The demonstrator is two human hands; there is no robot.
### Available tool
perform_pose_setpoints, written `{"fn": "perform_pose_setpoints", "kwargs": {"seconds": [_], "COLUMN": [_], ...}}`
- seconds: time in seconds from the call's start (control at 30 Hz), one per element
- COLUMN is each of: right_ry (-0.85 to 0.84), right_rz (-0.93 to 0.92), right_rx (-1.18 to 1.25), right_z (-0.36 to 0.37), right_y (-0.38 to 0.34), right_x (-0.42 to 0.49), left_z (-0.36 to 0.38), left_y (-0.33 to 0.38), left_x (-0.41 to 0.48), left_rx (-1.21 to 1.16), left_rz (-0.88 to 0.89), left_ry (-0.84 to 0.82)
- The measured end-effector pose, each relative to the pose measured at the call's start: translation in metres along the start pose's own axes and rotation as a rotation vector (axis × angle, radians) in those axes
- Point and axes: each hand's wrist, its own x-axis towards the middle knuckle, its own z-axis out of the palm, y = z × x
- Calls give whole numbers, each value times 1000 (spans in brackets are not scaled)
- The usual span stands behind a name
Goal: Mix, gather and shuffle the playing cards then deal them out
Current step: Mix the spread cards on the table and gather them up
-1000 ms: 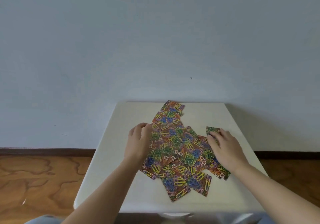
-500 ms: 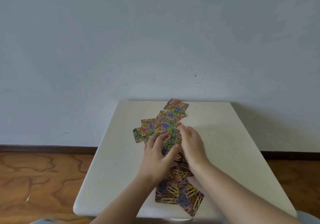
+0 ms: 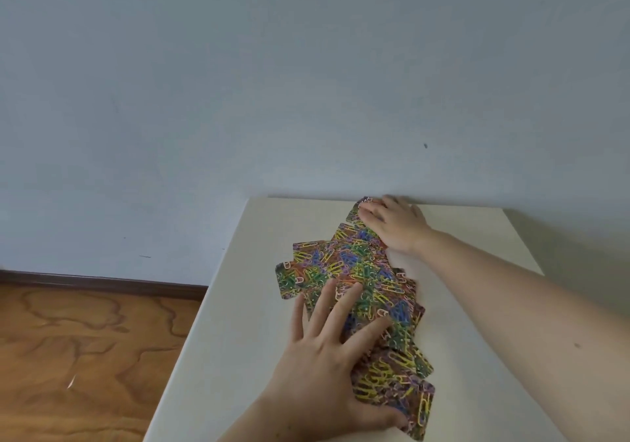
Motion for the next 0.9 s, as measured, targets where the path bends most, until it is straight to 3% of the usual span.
{"fn": "perform_pose_setpoints", "kwargs": {"seconds": [0.27, 0.4, 0.5, 0.6, 0.67, 0.77, 0.9], "right_ry": [-46, -44, 52, 79, 44, -12, 24], "right_rz": [-339, -264, -182, -112, -121, -176, -158], "right_rx": [146, 305, 317, 365, 315, 120, -72], "right_z": [15, 22, 25, 24, 27, 38, 48], "right_y": [-1, -10, -14, -15, -14, -13, -18], "right_x": [-63, -108, -132, -157, -177, -206, -221], "left_z": [0, -1, -10, -24, -32, -36, -25], "left_y": [-26, -18, -17, -32, -52, -84, -101], "left_x": [34, 44, 42, 45, 58, 87, 111], "left_rx": [6, -39, -201, -391, -308, -168, -182], "left_rz": [-249, -232, -193, -284, -366, -475, -481], "left_ry": [-43, -29, 13, 152, 226, 93, -90]}}
